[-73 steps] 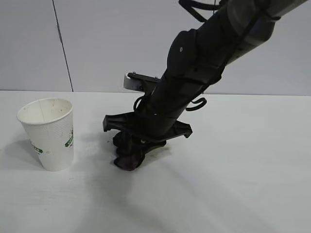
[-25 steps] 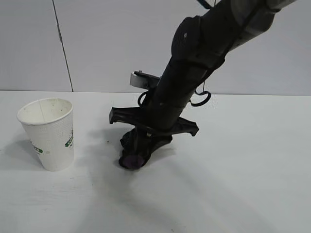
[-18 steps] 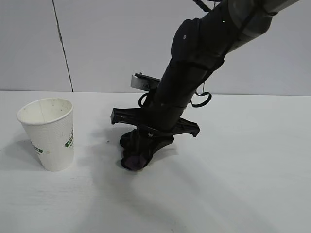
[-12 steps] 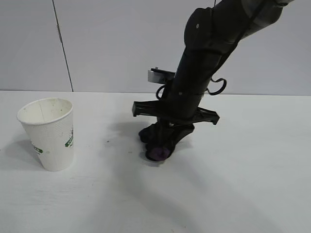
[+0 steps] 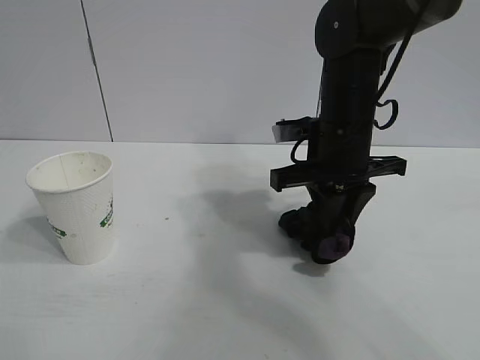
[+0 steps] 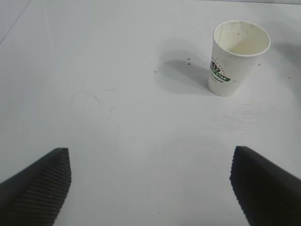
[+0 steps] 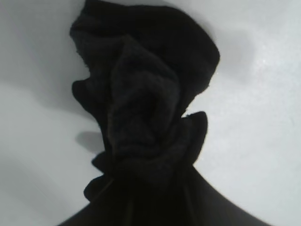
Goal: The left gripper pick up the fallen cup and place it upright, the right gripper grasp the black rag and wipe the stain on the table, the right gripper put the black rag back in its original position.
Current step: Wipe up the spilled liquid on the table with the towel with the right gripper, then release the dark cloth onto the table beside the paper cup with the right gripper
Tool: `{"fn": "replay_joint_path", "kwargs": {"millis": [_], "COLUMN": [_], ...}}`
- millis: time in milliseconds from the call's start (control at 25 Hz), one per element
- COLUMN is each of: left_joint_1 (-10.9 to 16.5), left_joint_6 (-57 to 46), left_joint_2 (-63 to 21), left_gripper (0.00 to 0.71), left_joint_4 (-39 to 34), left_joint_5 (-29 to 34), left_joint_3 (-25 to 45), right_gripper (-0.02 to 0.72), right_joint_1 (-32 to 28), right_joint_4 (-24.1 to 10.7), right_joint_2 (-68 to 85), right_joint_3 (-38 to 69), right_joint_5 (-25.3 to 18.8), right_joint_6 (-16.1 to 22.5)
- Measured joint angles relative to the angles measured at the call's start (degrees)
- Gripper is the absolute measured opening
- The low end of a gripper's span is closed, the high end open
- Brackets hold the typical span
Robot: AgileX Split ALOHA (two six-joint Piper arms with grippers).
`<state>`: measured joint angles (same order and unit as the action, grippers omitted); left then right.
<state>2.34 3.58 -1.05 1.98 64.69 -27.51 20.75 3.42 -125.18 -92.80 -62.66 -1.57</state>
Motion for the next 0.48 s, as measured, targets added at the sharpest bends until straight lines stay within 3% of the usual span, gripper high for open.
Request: {"fn": "replay_joint_path", "kwargs": {"millis": [80,120,200,280,360,480], "left_joint_1": [0.00,0.00,0.00,0.00,0.00,0.00], "left_joint_6": [0.00,0.00,0.00,0.00,0.00,0.00], "left_joint_2": [0.00,0.00,0.00,0.00,0.00,0.00], "left_gripper": [0.659,0.659,0.659,0.659,0.659,0.659], "left_joint_4": [0.00,0.00,0.00,0.00,0.00,0.00], "left_joint_5": [0.00,0.00,0.00,0.00,0.00,0.00], "left_joint_3": [0.00,0.00,0.00,0.00,0.00,0.00], "right_gripper": [0.130,0.172,0.322,0.520,0.627,0.650], "right_joint_1": [0.00,0.00,0.00,0.00,0.00,0.00], "right_joint_4": [0.07,0.13,0.19,0.19,0.19,0.13], "right_joint_2": [0.00,0.00,0.00,0.04,0.11,0.66], "right_joint_3": [0.00,0.00,0.00,0.00,0.00,0.00], "right_joint_5": [0.93,1.15,1.20,1.08,0.88,0.83], "right_joint_6": [0.00,0.00,0.00,0.00,0.00,0.00]}}
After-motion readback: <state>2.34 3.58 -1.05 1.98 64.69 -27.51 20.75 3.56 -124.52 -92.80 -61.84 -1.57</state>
